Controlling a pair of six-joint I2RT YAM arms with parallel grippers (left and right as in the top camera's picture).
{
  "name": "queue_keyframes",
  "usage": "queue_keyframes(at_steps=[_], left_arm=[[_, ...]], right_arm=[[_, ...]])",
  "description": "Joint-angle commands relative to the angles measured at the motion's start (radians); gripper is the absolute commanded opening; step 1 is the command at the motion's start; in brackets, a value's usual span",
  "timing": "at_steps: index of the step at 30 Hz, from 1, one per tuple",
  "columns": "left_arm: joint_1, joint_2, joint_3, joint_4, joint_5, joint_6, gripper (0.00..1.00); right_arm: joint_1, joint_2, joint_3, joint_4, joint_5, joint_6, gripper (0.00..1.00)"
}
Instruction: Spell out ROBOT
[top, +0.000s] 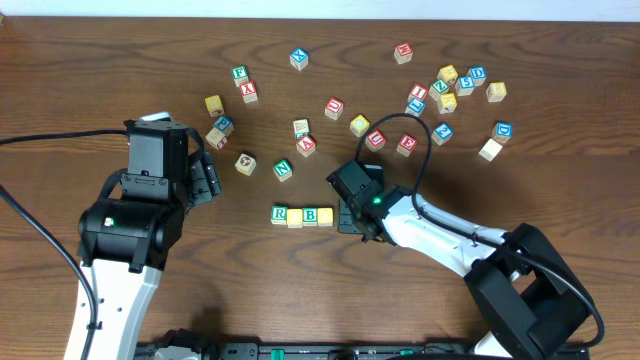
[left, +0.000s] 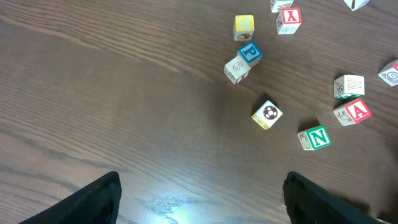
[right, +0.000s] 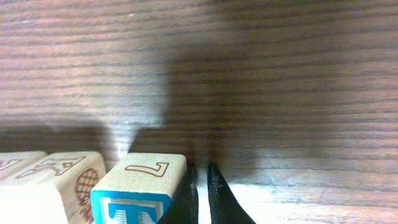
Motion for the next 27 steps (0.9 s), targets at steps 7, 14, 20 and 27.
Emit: queue_keyframes(at_steps=[7, 14, 20, 27], left_arm=[[0.004, -0.002, 0.02, -0.001, -0.02, 0.017, 0.82], [0.004, -0.002, 0.02, -0.001, -0.02, 0.017, 0.82], [0.004, -0.002, 0.02, -0.001, -0.02, 0.017, 0.82], [0.004, -0.002, 0.02, -0.001, -0.02, 0.017, 0.82]], right_arm=[[0.035, 0.017, -0.006, 0.024, -0.05, -0.029, 0.03], [0.035, 0.017, -0.006, 0.023, -0.023, -0.028, 0.04], [0.035, 0.017, -0.006, -0.012, 0.061, -0.004, 0.04], [0.024, 0.017, -0.006, -0.078, 0.195, 0.036, 0.04]])
